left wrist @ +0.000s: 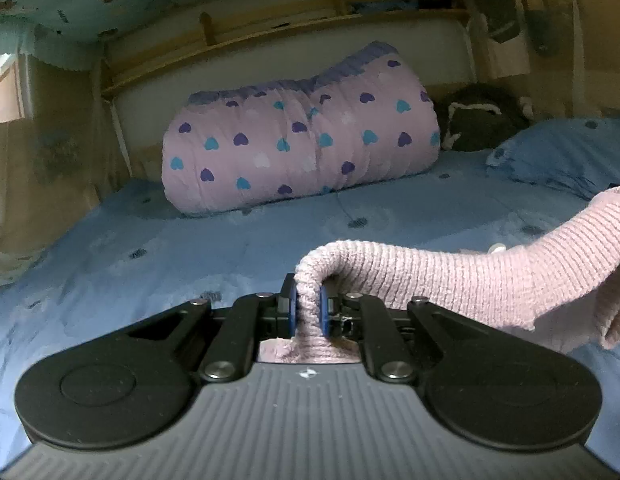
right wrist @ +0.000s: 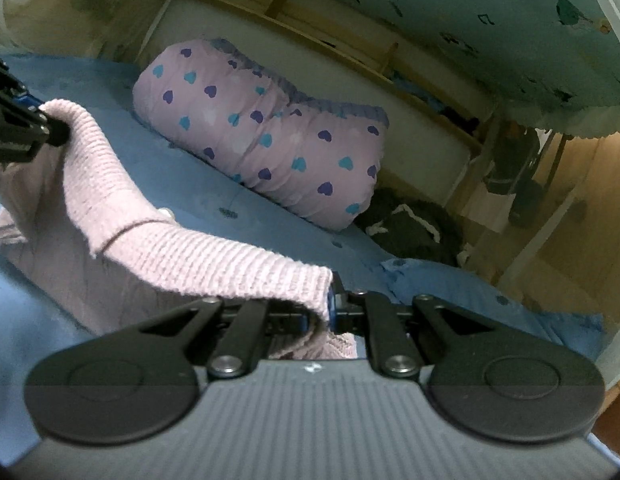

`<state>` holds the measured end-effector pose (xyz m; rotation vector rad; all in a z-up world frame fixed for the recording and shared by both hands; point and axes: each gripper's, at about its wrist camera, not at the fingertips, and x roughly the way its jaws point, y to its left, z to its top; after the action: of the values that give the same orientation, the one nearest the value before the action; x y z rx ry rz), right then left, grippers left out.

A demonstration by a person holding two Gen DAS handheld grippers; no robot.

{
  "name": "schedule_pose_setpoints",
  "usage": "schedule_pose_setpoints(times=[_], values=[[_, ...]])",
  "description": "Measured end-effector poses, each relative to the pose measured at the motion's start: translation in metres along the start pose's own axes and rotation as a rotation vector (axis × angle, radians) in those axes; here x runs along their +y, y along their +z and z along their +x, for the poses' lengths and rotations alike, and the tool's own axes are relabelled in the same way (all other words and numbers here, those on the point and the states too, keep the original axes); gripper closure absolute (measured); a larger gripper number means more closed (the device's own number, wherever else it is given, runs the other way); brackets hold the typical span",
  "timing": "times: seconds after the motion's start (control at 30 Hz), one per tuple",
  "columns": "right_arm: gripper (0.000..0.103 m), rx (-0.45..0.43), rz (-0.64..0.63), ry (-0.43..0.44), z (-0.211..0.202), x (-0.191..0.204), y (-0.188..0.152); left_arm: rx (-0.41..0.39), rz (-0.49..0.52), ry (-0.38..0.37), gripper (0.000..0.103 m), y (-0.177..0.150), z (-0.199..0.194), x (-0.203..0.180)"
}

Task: Fold small clothes
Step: 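Lift the hem with both tools and carry it toward the collar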

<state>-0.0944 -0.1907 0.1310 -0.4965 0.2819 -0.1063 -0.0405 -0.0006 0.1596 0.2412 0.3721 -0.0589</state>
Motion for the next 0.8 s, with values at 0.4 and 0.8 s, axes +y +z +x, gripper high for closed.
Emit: schedule_pose_setpoints(times=[0.4, 0.8], values=[[0.091, 0.018, 0.013, -0.025, 0.062, -0.007, 0.019, -0.012, 0.047, 0.023, 0.090, 0.025, 0.071, -0.015], [0.091, 0.070, 0.001, -0.015, 0.132, 0.011, 0.001, 0.094, 0.065, 0.060, 0.090, 0.004, 0.170, -0.037]])
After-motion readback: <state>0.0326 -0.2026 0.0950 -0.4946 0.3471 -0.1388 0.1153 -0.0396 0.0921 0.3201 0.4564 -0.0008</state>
